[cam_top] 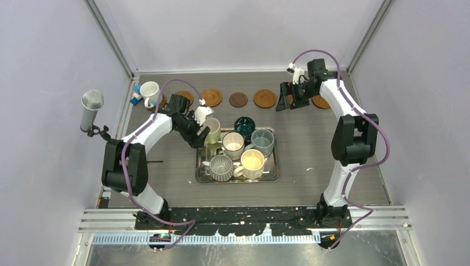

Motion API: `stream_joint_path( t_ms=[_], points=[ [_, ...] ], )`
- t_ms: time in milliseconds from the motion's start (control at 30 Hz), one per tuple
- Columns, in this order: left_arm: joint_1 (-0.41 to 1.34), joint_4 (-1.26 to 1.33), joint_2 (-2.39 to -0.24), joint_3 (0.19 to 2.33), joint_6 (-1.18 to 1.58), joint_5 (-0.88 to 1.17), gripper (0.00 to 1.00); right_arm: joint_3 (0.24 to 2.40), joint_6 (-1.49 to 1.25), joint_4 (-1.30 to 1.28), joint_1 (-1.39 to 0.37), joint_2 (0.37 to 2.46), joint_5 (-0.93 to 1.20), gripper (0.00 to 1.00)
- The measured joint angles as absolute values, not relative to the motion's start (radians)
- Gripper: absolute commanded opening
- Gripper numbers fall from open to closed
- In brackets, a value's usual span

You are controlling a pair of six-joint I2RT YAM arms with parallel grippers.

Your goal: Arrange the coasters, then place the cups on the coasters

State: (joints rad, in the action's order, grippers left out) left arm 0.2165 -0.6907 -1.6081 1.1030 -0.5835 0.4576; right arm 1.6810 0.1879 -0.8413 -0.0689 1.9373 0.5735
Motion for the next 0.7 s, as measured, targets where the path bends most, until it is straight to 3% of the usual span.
stream_joint_path(
  t_ms=[133,367,633,700],
  points=[
    [0.237,-0.594,-1.608,1.091,-0.524,0.408,0.68,1.681,0.181,-0.838,-0.07,1.937,0.573,0.88],
    [0.255,-0.507,-1.608,1.054,-0.465,0.373,0.46,1.677,0.18,-0.835,-0.07,1.937,0.569,0.88],
    [0.255,-0.501,-1.606,1.052,-0.447,0.386,0.0,1.662,0.179,-0.834,-0.07,1.937,0.565,0.88],
    [0.26,-0.512,-1.601,1.052,-0.441,0.385,0.0,1.662,0.177,-0.833,-0.07,1.937,0.564,0.88]
  ],
)
